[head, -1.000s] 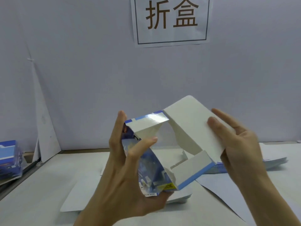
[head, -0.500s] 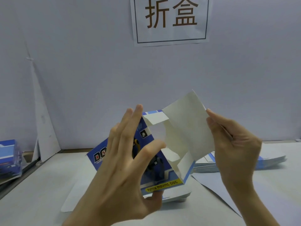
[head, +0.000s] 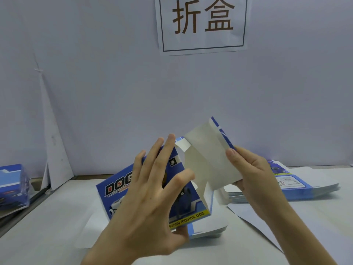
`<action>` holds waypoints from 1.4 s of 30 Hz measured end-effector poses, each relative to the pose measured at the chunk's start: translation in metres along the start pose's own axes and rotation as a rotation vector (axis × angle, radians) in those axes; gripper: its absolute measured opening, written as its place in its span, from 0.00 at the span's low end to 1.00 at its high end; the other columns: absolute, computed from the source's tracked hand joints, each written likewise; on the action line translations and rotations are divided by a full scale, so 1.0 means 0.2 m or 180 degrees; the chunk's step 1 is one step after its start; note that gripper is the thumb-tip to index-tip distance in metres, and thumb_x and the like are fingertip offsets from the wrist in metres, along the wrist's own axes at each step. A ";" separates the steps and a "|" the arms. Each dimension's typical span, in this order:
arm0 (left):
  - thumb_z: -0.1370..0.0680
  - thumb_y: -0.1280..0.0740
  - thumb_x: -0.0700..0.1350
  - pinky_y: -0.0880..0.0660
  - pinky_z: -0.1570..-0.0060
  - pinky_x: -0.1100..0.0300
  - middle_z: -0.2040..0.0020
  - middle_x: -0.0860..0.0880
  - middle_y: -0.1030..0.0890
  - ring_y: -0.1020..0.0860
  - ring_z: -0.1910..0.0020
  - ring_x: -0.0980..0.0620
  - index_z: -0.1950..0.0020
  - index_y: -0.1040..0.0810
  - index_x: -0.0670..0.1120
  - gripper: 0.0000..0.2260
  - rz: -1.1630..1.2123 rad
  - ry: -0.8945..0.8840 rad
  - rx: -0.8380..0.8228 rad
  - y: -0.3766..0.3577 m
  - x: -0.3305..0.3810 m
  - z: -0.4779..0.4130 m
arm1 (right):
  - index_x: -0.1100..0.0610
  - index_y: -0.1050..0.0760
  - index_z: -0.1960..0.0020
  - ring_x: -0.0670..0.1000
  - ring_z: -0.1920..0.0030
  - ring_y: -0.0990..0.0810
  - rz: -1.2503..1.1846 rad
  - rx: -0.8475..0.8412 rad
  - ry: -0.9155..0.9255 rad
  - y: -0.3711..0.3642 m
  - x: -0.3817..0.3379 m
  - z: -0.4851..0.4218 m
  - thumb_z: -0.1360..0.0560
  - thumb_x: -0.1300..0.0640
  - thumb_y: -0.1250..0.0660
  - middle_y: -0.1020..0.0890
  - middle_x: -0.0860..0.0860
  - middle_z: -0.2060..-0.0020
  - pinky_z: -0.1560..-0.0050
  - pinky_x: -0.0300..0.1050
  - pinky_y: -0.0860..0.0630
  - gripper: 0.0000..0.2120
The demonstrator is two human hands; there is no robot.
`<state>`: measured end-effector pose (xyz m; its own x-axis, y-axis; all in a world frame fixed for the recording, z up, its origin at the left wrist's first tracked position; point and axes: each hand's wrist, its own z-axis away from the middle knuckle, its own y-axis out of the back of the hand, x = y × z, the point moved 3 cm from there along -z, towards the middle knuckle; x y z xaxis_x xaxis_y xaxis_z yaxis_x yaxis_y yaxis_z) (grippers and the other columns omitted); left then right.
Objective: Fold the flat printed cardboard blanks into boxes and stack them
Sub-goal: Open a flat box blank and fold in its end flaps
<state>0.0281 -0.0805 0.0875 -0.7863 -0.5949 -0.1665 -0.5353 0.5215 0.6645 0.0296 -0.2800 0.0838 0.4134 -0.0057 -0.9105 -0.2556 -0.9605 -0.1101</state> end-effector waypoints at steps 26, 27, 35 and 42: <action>0.39 0.27 0.49 0.30 0.43 0.35 0.24 0.38 0.45 0.42 0.26 0.37 0.47 0.33 0.51 0.25 0.0407 0.0168 0.0224 0.02 0.00 0.00 | 0.41 0.23 0.38 0.37 0.40 0.24 0.0233 -0.0967 0.0758 -0.14 -0.09 0.11 0.23 0.50 0.41 0.19 0.38 0.42 0.46 0.27 0.29 0.16; 0.39 0.27 0.49 0.31 0.42 0.34 0.24 0.38 0.45 0.42 0.26 0.37 0.46 0.33 0.51 0.26 0.0397 0.0154 0.0223 0.03 0.00 0.00 | 0.41 0.25 0.35 0.37 0.36 0.27 0.0352 -0.1004 0.0820 -0.18 -0.08 0.13 0.23 0.50 0.42 0.22 0.37 0.38 0.39 0.31 0.30 0.18; 0.40 0.25 0.52 0.31 0.42 0.32 0.23 0.40 0.49 0.43 0.26 0.37 0.38 0.33 0.54 0.33 0.0280 0.0140 0.0310 0.03 0.00 0.00 | 0.30 0.33 0.34 0.32 0.29 0.40 0.0867 -0.0792 0.1093 -0.27 -0.04 0.18 0.22 0.47 0.44 0.33 0.29 0.32 0.38 0.23 0.39 0.19; 0.40 0.24 0.51 0.28 0.44 0.37 0.24 0.40 0.45 0.37 0.28 0.38 0.38 0.34 0.53 0.33 0.0410 0.0099 0.0473 0.04 -0.02 0.00 | 0.27 0.40 0.32 0.32 0.32 0.39 0.0981 -0.1169 0.0975 -0.27 -0.03 0.19 0.27 0.37 0.45 0.40 0.33 0.35 0.35 0.37 0.30 0.23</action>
<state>0.0265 -0.0745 0.0939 -0.8425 -0.5350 -0.0630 -0.4724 0.6777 0.5635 0.0084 -0.2167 0.0799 0.6163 -0.3290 -0.7155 -0.1065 -0.9350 0.3382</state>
